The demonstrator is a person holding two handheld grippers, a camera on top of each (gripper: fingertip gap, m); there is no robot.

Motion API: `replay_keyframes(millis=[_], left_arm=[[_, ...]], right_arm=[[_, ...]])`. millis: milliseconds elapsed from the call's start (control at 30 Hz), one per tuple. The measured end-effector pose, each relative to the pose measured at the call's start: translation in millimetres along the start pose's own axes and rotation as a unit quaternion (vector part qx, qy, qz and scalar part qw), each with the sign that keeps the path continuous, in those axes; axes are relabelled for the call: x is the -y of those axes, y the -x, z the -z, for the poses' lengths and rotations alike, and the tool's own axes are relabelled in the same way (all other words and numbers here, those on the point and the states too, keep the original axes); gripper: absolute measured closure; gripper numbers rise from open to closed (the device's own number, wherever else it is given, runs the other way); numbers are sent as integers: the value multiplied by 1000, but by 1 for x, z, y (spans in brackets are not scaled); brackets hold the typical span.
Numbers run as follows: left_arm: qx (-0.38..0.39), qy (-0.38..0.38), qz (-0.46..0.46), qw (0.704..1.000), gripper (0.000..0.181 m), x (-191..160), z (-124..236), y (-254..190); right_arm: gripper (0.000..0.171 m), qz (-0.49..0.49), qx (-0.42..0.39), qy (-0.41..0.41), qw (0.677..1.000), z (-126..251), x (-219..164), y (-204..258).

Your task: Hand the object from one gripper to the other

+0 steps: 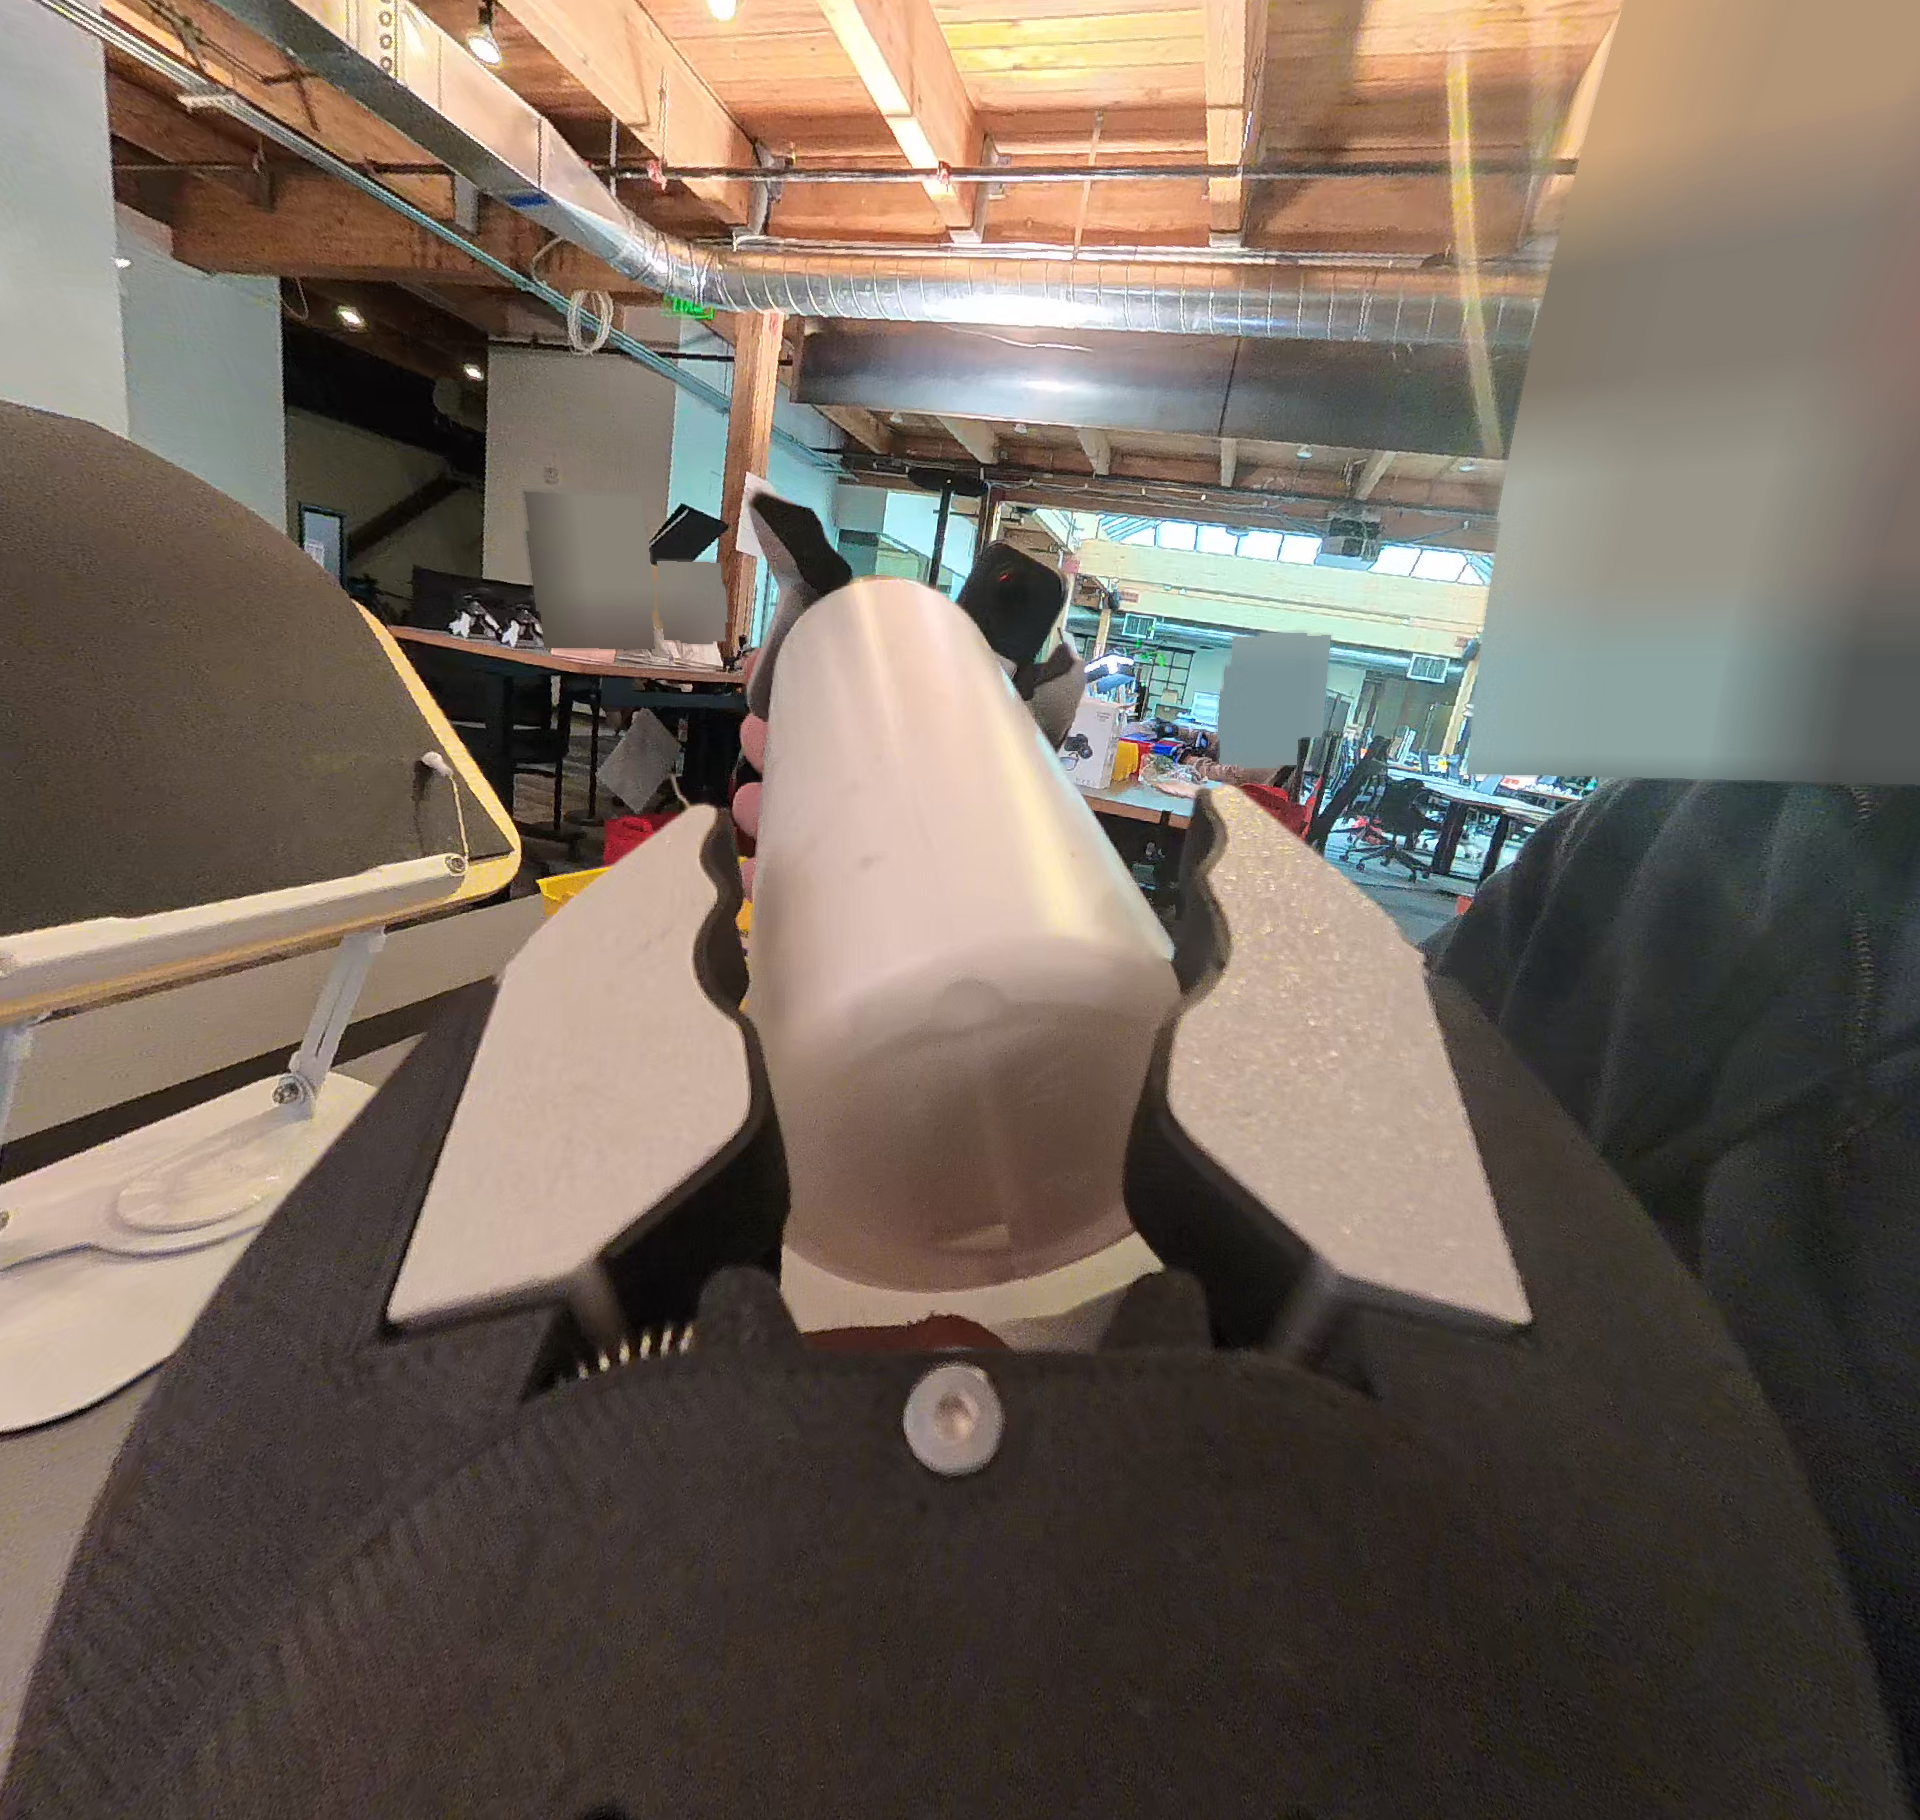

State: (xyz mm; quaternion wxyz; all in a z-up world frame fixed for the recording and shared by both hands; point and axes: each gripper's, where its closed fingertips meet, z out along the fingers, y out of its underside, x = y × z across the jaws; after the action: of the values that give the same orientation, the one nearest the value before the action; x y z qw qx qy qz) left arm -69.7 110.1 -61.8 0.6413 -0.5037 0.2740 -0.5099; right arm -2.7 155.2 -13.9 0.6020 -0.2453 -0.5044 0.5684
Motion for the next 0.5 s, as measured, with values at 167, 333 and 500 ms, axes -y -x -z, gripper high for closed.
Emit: replay_keyframes(millis=[167,333,500], left_arm=[[13,-40,30,999,96,7,6,9],[12,-31,36,999,91,-5,4,10],[17,-13,7,1000,94,-6,1,8]], right_arm=[[123,-26,-6,-29,999,16,7,-3],[131,-56,-5,-61,997,25,10,-3],[135,-79,-10,-96,992,36,16,-5]])
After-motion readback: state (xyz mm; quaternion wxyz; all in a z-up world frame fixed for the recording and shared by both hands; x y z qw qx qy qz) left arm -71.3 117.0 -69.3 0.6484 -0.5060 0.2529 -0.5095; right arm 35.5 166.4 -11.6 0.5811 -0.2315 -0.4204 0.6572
